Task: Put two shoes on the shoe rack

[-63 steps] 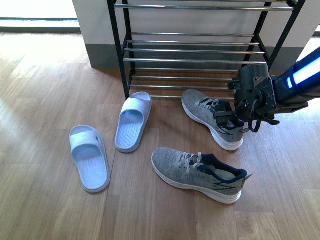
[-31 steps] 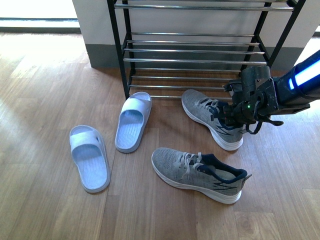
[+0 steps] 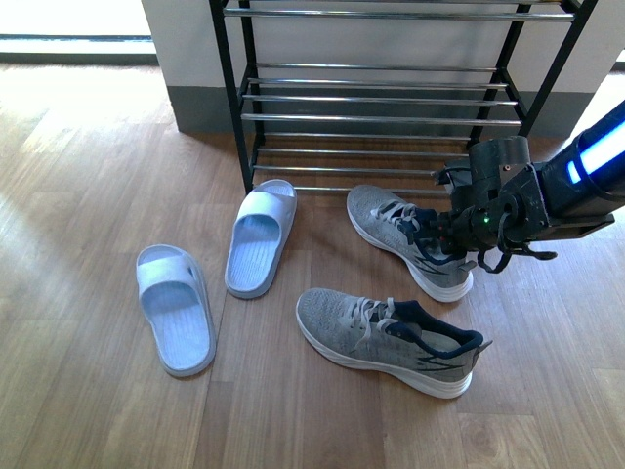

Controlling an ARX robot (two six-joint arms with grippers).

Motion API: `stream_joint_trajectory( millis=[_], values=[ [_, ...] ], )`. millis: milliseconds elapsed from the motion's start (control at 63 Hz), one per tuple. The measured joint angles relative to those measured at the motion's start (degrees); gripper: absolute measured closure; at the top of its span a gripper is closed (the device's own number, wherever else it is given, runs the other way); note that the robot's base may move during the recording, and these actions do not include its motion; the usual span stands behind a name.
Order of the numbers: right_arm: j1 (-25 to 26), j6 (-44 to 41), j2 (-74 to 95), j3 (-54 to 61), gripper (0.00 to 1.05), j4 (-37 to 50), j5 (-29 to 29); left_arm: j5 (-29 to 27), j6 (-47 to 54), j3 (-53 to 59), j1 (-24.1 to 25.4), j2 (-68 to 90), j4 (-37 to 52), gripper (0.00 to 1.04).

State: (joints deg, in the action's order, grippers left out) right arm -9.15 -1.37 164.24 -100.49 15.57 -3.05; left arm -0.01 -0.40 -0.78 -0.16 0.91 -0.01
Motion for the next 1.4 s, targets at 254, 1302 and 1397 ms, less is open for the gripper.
stream_joint_trajectory(
  millis=[254, 1302, 1397],
  values=[
    [-0.7, 5.0, -18.9, 21.7, 1.03, 10.6, 2.7, 0.0, 0.0, 0.0, 0.0, 0.0, 0.0, 0.09],
    [11.8, 15.4, -113.6, 76.7, 1.03, -3.7, 23.1, 0.0, 0.0, 0.0, 0.0, 0.0, 0.0, 0.09],
    [11.8, 15.4, -113.6, 76.7, 1.03, -3.7, 23.5, 0.0, 0.0, 0.0, 0.0, 0.0, 0.0, 0.09]
  ],
)
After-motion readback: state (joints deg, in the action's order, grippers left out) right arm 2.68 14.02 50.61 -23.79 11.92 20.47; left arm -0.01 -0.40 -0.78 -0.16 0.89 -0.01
